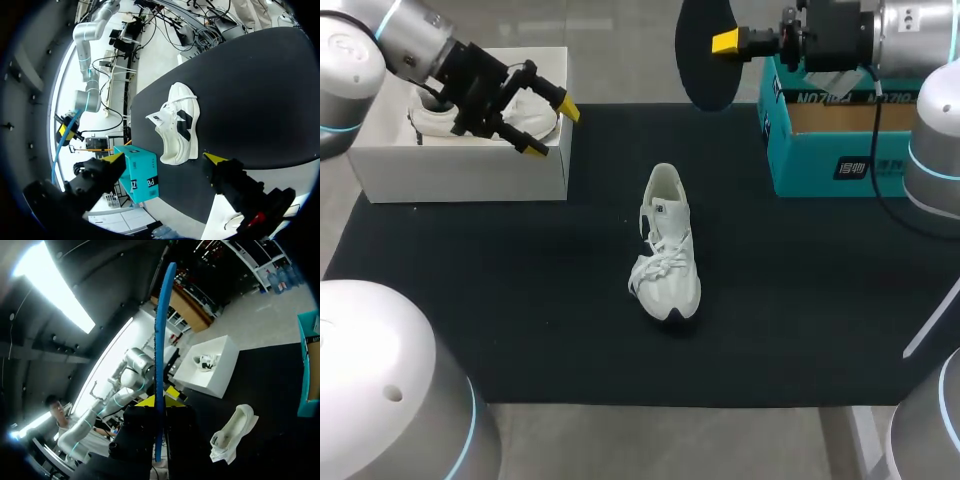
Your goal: Take the shoe out of the shoebox, open the shoe tongue, remove and reinsert the insole, then place the shoe into the shoebox
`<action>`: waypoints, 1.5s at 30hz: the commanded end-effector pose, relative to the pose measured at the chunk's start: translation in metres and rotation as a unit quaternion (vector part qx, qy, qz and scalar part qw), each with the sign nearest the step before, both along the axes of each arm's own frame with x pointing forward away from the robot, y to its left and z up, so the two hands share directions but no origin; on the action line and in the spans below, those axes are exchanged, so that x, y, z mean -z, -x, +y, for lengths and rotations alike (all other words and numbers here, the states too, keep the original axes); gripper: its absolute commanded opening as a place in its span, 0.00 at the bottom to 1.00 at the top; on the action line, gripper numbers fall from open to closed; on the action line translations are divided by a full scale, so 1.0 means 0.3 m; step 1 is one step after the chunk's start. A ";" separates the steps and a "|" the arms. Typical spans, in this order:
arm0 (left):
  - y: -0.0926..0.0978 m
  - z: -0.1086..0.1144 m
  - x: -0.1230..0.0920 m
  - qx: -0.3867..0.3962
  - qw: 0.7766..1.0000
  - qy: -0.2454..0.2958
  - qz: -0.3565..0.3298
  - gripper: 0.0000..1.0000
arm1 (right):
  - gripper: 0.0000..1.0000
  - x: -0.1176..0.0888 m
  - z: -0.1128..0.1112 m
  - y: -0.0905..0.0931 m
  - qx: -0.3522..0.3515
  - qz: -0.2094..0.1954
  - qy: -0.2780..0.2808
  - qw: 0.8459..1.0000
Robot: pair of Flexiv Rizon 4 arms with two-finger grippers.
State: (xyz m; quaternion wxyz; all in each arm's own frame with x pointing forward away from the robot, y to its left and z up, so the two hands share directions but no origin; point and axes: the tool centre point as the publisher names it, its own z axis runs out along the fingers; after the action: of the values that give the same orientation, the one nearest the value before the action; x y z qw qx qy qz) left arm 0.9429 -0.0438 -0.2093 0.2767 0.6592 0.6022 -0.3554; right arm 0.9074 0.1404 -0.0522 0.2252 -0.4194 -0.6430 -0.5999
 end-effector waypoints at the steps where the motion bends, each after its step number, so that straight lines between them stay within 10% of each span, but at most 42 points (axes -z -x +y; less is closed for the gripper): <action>1: 0.001 0.001 -0.001 0.000 1.000 -0.002 -0.001 1.00 | 0.00 0.000 0.005 0.000 0.001 0.000 0.001 1.000; 25: 0.001 0.001 -0.001 0.000 1.000 -0.002 -0.001 1.00 | 0.00 0.301 0.066 -0.182 0.005 -0.051 0.044 0.998; 41: 0.001 0.001 -0.001 0.000 1.000 -0.002 -0.001 1.00 | 0.00 0.301 0.066 -0.182 0.005 -0.051 0.044 0.998; 45: 0.001 0.001 -0.001 0.000 1.000 -0.002 -0.001 1.00 | 0.00 0.362 0.108 -0.206 -0.016 -0.071 0.123 0.990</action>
State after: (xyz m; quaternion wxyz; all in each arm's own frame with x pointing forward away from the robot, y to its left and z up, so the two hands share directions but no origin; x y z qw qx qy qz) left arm 0.9428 -0.0438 -0.2093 0.2767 0.6592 0.6022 -0.3553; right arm 0.9576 0.1609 -0.1589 0.1514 -0.3890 -0.7038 -0.5748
